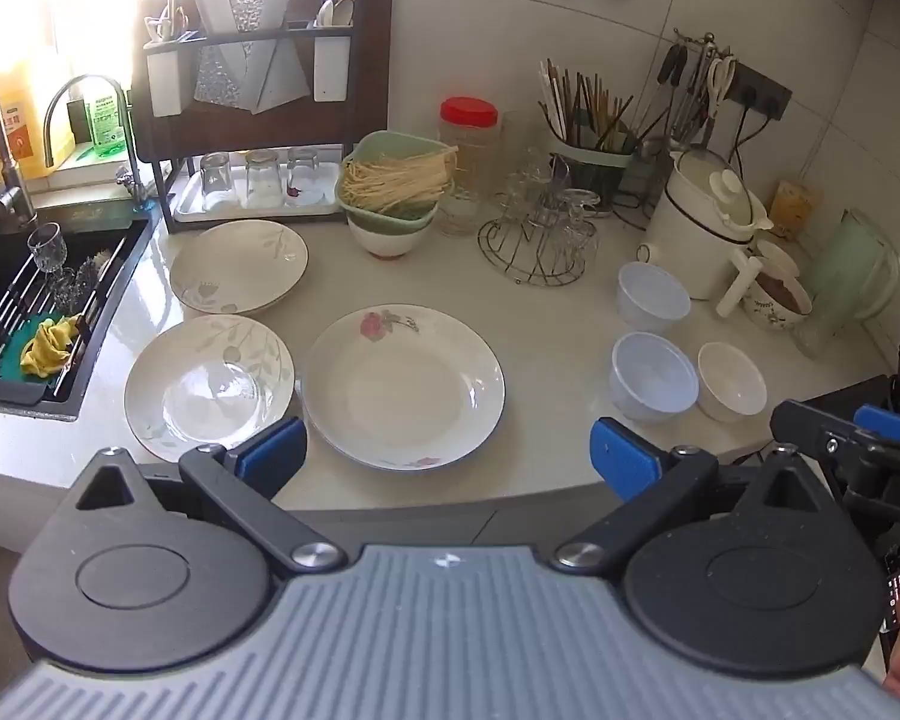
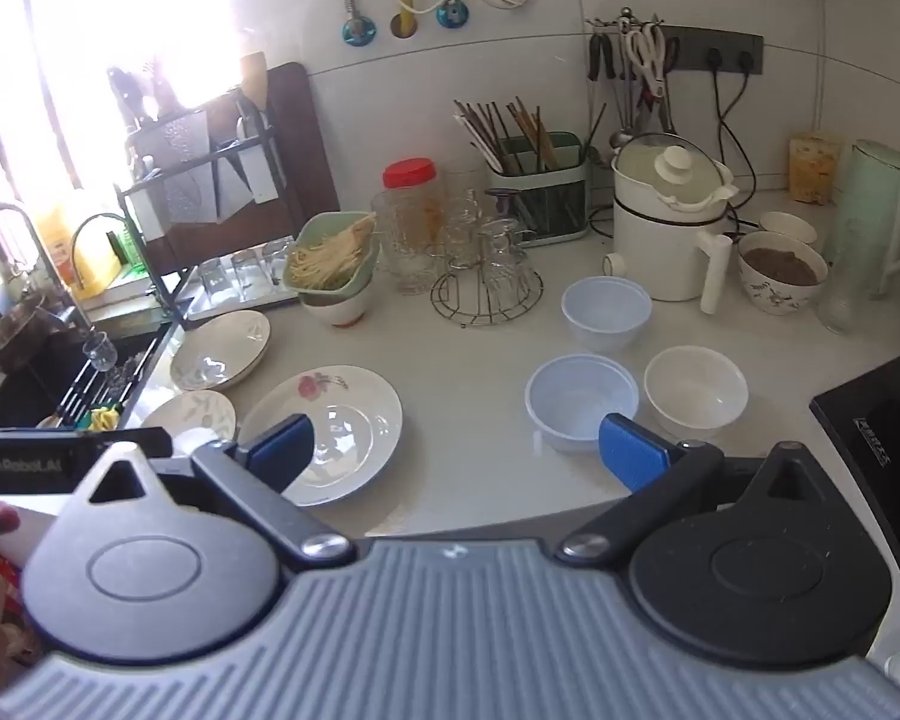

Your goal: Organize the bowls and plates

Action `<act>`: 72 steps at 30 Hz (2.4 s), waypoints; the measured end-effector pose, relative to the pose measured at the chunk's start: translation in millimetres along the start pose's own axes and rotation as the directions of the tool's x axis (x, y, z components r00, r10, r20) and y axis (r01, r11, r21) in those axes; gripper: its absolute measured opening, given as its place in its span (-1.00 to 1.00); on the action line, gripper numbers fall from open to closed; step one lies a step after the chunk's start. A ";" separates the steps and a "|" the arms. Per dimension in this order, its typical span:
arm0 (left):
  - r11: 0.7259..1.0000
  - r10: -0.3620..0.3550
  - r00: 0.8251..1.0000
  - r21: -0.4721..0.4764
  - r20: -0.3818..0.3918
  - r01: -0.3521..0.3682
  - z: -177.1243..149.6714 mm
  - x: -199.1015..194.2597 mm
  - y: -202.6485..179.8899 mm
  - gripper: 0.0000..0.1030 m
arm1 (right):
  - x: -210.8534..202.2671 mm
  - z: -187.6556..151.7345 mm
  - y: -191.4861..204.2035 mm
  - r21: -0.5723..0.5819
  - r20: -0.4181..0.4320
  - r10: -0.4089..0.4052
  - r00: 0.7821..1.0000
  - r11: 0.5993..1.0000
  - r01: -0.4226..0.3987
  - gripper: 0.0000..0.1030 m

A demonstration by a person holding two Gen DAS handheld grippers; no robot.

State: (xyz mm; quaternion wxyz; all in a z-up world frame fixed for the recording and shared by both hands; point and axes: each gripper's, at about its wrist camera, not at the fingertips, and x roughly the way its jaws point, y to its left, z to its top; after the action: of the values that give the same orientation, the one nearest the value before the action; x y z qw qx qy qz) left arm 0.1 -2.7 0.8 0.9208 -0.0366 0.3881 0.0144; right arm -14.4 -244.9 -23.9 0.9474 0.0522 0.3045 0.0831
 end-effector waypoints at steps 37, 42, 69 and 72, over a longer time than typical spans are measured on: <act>0.997 -0.004 1.000 -0.073 -0.016 0.003 -3.4 -9.7 0.8 0.98 | -21.3 -12.3 -9.4 0.024 0.029 0.015 0.999 1.000 -0.016 1.00; 0.997 -0.012 1.000 -0.073 -0.023 0.010 -3.4 -7.2 -3.1 0.98 | -22.0 -14.9 -11.7 0.023 0.035 0.016 0.999 1.000 -0.016 1.00; 0.998 -0.011 0.999 -0.059 -0.041 0.008 -0.1 -2.4 -6.9 0.98 | -15.0 -14.6 -13.5 0.029 0.016 0.026 1.000 0.999 -0.026 1.00; 0.998 -0.009 0.999 -0.057 -0.041 0.006 1.0 -2.3 -8.3 0.98 | -13.9 -13.9 -14.3 0.028 0.015 0.029 0.999 0.999 -0.029 1.00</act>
State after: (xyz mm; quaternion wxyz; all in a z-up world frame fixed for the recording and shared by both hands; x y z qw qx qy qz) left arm -0.3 -10.9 3.7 0.9113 -0.0645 0.4062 0.0212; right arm -31.9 -260.9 -29.4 0.9475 0.0708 0.2978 0.0921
